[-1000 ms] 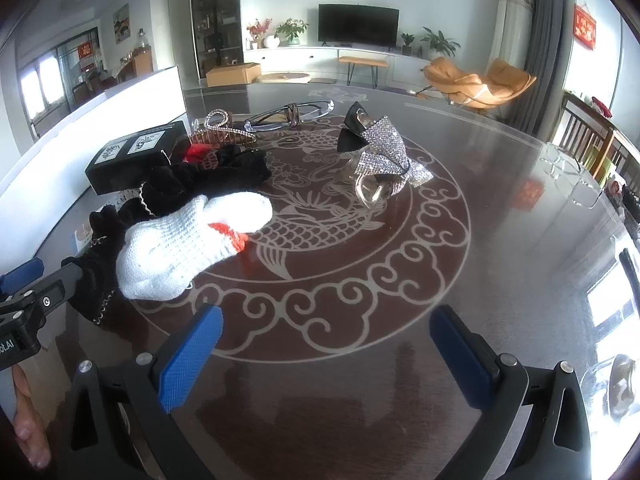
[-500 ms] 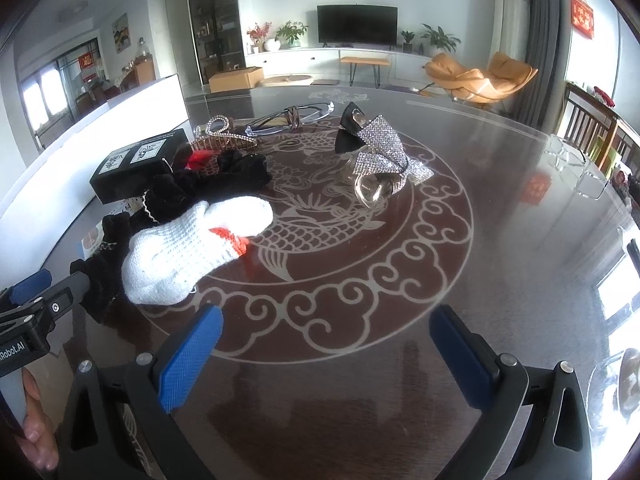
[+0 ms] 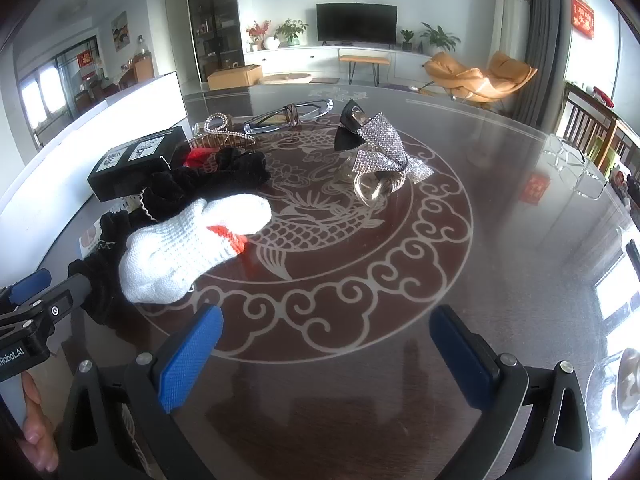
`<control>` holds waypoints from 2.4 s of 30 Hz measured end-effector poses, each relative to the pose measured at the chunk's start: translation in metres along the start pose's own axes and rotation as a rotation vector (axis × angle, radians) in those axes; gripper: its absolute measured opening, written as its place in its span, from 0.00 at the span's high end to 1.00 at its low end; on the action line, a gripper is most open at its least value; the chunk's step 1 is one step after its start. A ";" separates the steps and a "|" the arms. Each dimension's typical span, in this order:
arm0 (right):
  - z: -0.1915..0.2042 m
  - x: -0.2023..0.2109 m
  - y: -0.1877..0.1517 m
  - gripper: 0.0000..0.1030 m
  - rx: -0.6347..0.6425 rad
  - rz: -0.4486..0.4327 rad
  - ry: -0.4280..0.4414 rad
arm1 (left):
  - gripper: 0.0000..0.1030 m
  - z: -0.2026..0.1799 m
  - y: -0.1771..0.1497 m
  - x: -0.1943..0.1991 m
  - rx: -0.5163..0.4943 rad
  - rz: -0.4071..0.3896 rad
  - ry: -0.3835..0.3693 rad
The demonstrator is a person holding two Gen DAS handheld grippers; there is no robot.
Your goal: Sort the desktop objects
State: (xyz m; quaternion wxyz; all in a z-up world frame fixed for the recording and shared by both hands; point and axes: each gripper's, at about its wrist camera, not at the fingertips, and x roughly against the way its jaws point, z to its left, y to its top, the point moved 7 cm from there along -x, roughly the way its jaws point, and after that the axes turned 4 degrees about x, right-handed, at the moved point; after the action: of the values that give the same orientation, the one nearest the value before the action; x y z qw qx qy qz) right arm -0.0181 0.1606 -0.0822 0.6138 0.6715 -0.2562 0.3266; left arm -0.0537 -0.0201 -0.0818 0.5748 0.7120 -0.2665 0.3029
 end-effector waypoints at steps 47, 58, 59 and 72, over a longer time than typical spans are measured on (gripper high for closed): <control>0.000 -0.006 -0.001 0.00 0.000 0.000 -0.003 | 0.00 -0.006 0.002 0.002 -0.024 -0.004 -0.004; 0.000 -0.007 -0.001 0.00 -0.004 -0.001 -0.003 | 0.00 -0.009 0.000 0.003 -0.023 0.005 -0.039; -0.001 -0.007 -0.001 0.00 -0.006 -0.001 -0.003 | 0.00 -0.011 -0.001 0.005 -0.020 0.017 -0.071; -0.007 -0.001 0.002 0.00 -0.043 -0.020 0.015 | 0.06 -0.042 -0.012 -0.011 -0.142 0.200 -0.190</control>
State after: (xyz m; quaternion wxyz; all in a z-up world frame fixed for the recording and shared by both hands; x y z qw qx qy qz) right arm -0.0216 0.1676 -0.0813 0.6333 0.6580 -0.2520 0.3200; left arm -0.0577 0.0237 -0.0912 0.5627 0.6649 -0.4103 0.2702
